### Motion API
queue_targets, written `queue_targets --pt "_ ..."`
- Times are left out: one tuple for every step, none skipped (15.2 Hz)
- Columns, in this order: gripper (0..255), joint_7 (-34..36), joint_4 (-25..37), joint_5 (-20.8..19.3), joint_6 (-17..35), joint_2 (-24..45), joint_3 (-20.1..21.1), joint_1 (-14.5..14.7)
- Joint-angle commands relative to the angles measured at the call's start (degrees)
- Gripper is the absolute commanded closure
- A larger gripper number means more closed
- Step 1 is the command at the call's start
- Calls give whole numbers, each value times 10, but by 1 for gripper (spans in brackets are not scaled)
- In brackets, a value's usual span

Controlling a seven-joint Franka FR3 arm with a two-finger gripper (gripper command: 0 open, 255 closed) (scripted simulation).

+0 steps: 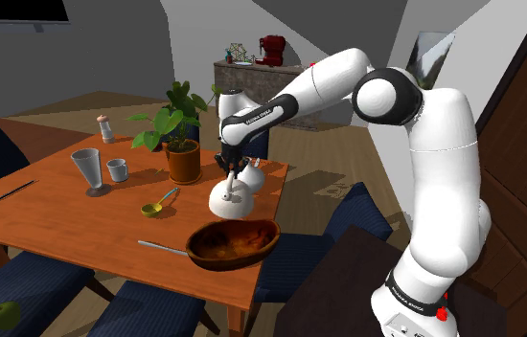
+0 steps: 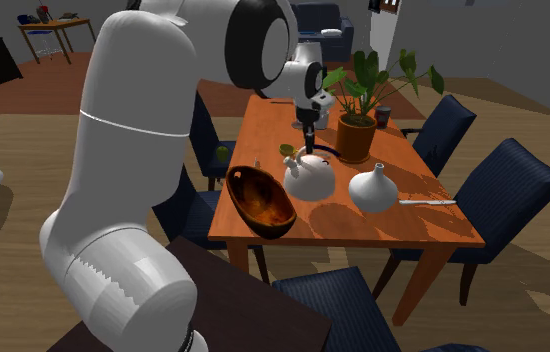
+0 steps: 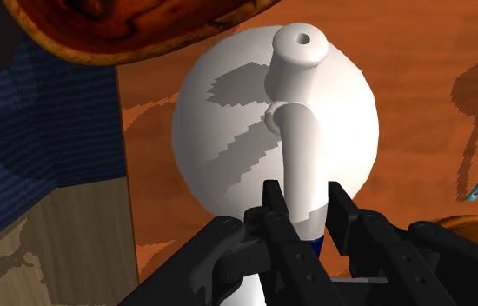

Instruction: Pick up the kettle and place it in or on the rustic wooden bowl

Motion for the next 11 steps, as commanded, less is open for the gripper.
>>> queue_targets --pt "255 -1 3 3 -11 -10 2 0" --pt "255 -3 5 4 -17 -14 3 -1" --pt "255 -4 8 6 -23 -17 3 -1" --pt "255 -5 10 7 -30 -21 4 -1" --pt "255 -6 13 8 -36 -24 5 -2" --pt "255 -7 16 10 -42 -28 5 -2" --pt "255 -9 19 11 -48 -31 6 -2" --pt "255 -10 22 12 -54 -34 6 -2" --pt "255 -11 26 13 -61 -37 7 -3" --pt "255 -12 29 15 -67 -40 8 -3" --pt "255 -13 33 16 -73 -43 8 -3"
